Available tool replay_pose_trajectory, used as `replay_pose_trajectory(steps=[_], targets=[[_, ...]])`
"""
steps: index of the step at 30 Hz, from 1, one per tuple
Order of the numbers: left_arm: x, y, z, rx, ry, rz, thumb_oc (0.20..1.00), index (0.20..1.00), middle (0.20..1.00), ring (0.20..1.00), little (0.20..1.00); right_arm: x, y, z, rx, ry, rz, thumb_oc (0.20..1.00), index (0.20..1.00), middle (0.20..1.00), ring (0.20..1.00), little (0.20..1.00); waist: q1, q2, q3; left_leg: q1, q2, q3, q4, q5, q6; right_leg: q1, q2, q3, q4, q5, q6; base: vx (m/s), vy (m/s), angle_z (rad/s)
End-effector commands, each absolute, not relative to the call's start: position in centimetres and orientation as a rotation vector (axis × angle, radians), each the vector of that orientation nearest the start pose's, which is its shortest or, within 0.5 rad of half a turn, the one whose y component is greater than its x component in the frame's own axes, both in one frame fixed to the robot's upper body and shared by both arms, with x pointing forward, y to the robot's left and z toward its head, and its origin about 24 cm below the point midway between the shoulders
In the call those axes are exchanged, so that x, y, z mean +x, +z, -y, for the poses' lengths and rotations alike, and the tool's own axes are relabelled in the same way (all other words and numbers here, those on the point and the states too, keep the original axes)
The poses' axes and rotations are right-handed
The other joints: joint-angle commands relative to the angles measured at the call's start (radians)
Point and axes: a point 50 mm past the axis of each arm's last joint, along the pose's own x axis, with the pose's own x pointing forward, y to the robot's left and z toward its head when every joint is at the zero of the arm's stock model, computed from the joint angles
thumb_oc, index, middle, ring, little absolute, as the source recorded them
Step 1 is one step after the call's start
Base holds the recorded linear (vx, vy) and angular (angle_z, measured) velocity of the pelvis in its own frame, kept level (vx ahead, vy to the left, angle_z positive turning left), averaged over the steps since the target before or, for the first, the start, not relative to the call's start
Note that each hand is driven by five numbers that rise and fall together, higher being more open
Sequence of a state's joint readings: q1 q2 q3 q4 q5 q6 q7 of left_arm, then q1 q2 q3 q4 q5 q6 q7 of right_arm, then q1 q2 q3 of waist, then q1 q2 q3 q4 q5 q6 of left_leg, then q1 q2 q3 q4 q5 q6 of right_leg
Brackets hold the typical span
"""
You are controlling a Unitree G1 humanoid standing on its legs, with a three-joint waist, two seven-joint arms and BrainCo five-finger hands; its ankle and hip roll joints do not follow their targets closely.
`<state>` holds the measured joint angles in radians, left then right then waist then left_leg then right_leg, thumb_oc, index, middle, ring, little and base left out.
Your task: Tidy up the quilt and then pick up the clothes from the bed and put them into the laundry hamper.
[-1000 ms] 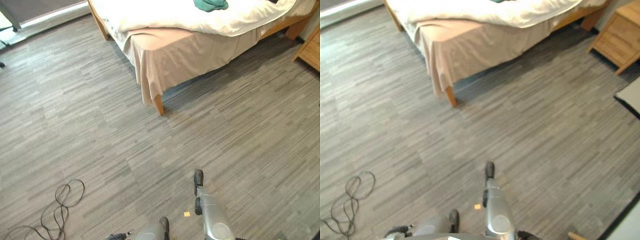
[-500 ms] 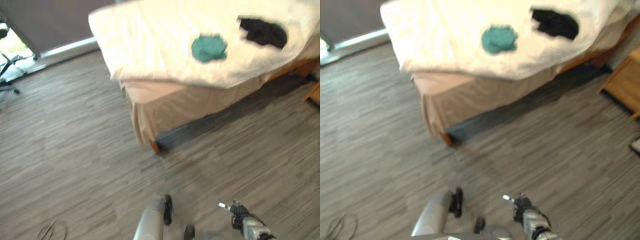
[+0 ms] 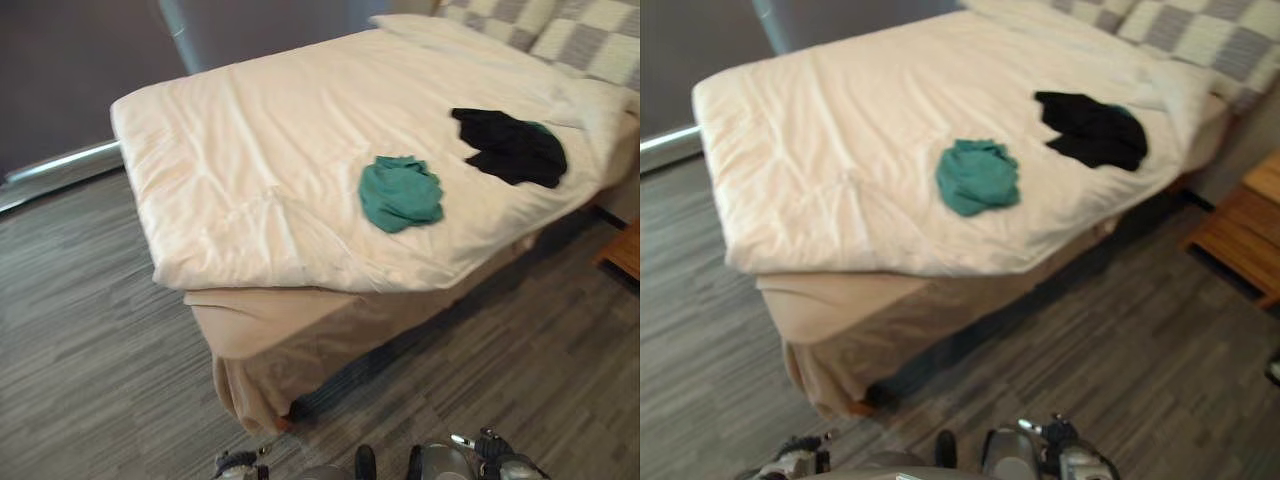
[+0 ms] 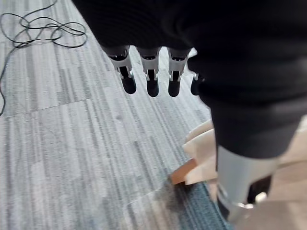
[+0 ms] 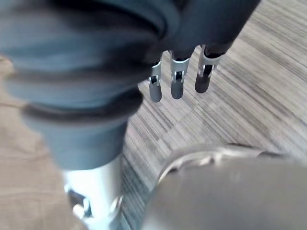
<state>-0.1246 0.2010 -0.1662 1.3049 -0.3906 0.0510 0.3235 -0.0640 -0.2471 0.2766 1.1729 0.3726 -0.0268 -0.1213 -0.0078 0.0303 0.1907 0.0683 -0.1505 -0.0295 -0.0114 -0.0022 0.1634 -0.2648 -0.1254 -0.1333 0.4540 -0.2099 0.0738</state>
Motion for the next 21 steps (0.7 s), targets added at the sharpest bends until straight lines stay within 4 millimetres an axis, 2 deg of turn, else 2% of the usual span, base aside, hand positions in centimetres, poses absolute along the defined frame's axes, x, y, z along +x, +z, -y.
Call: replay_pose_trajectory(steps=[1, 4, 8, 9, 12, 14, 17, 18, 19, 20, 21], targets=[[8.8, -15.9, -24.1, 0.167, 0.635, -1.25, 1.0, 1.0, 1.0, 1.0, 1.0, 14.9, -15.0, 19.4, -0.072, -0.143, -1.046, 1.0, 1.0, 1.0, 1.0, 1.0, 0.002, -0.053, 0.071, -0.017, 0.098, -0.096, -0.064, -0.02, -0.076, 0.101, 0.046, 0.105, -0.376, 0.329, 0.06, 0.14, -0.184, 1.65], [9.8, -15.5, -24.3, 0.119, 0.758, -1.192, 1.0, 1.0, 1.0, 1.0, 1.0, 13.8, -15.5, 19.4, -0.124, -0.106, -1.115, 1.0, 1.0, 1.0, 1.0, 1.0, -0.007, -0.075, 0.059, -0.012, 0.107, -0.117, -0.076, -0.018, -0.091, 0.143, 0.063, 0.149, -0.444, 0.339, 0.062, 0.24, -0.236, 1.48], [10.2, -15.4, -24.0, 0.113, 0.839, -1.21, 1.0, 1.0, 1.0, 1.0, 1.0, 12.2, -16.0, 20.0, -0.151, -0.149, -1.18, 1.0, 1.0, 1.0, 1.0, 1.0, -0.005, -0.092, 0.039, -0.016, 0.152, -0.058, -0.068, -0.008, -0.122, 0.208, 0.056, 0.113, -0.461, 0.316, 0.061, 0.14, -0.138, 0.93], [9.7, -15.6, -23.4, 0.147, 0.819, -1.256, 1.0, 1.0, 1.0, 1.0, 1.0, 11.7, -16.1, 20.6, -0.128, -0.207, -1.203, 1.0, 1.0, 1.0, 1.0, 1.0, -0.01, -0.099, 0.032, -0.014, 0.174, -0.02, -0.061, -0.005, -0.138, 0.243, 0.052, 0.098, -0.477, 0.303, 0.058, 0.13, -0.094, 0.38], [8.9, -15.9, -22.7, 0.167, 0.816, -1.287, 1.0, 1.0, 1.0, 1.0, 1.0, 11.4, -16.0, 21.4, -0.12, -0.247, -1.214, 1.0, 1.0, 1.0, 1.0, 1.0, -0.013, -0.104, 0.026, -0.011, 0.198, 0.028, -0.049, -0.005, -0.156, 0.275, 0.044, 0.073, -0.491, 0.292, 0.054, 0.08, -0.039, 0.35], [8.4, -15.8, -23.2, 0.217, 0.849, -1.25, 1.0, 1.0, 1.0, 1.0, 1.0, 11.4, -15.8, 22.3, -0.135, -0.252, -1.208, 1.0, 1.0, 1.0, 1.0, 1.0, -0.014, -0.102, 0.023, -0.009, 0.21, 0.054, -0.039, -0.008, -0.169, 0.301, 0.038, 0.055, -0.509, 0.285, 0.047, 0.07, -0.016, -0.05], [8.8, -15.2, -24.2, 0.252, 0.922, -1.155, 1.0, 1.0, 1.0, 1.0, 1.0, 11.5, -15.7, 22.6, -0.134, -0.245, -1.202, 1.0, 1.0, 1.0, 1.0, 1.0, -0.013, -0.095, 0.02, 0.0, 0.212, 0.06, -0.045, -0.007, -0.175, 0.316, 0.036, 0.045, -0.52, 0.283, 0.044, 0.04, -0.004, -0.23], [9.2, -14.9, -24.7, 0.268, 0.94, -1.113, 1.0, 1.0, 1.0, 1.0, 1.0, 11.5, -15.7, 22.7, -0.136, -0.242, -1.201, 1.0, 1.0, 1.0, 1.0, 1.0, -0.014, -0.092, 0.018, 0.003, 0.213, 0.063, -0.047, -0.007, -0.176, 0.319, 0.035, 0.042, -0.522, 0.282, 0.044, 0.07, 0.013, -0.4], [10.8, -13.7, -25.9, 0.329, 0.967, -0.977, 1.0, 1.0, 1.0, 1.0, 1.0, 11.6, -15.7, 22.8, -0.148, -0.225, -1.199, 1.0, 1.0, 1.0, 1.0, 1.0, -0.017, -0.081, 0.014, 0.006, 0.214, 0.067, -0.049, -0.005, -0.179, 0.325, 0.034, 0.042, -0.526, 0.279, 0.041, 0.1, 0.031, -0.25], [13.4, -11.9, -27.1, 0.39, 0.959, -0.82, 1.0, 1.0, 1.0, 1.0, 1.0, 11.7, -15.5, 23.1, -0.169, -0.212, -1.198, 1.0, 1.0, 1.0, 1.0, 1.0, -0.019, -0.066, 0.013, 0.002, 0.214, 0.07, -0.043, -0.007, -0.182, 0.325, 0.031, 0.044, -0.526, 0.275, 0.039, 0.08, 0.041, -0.13], [14.8, -10.8, -27.5, 0.433, 0.94, -0.74, 1.0, 1.0, 1.0, 1.0, 1.0, 11.8, -15.5, 23.2, -0.179, -0.208, -1.197, 1.0, 1.0, 1.0, 1.0, 1.0, -0.019, -0.058, 0.013, -0.002, 0.215, 0.072, -0.038, -0.008, -0.183, 0.323, 0.029, 0.043, -0.526, 0.273, 0.037, 0.04, 0.042, 0.13]])
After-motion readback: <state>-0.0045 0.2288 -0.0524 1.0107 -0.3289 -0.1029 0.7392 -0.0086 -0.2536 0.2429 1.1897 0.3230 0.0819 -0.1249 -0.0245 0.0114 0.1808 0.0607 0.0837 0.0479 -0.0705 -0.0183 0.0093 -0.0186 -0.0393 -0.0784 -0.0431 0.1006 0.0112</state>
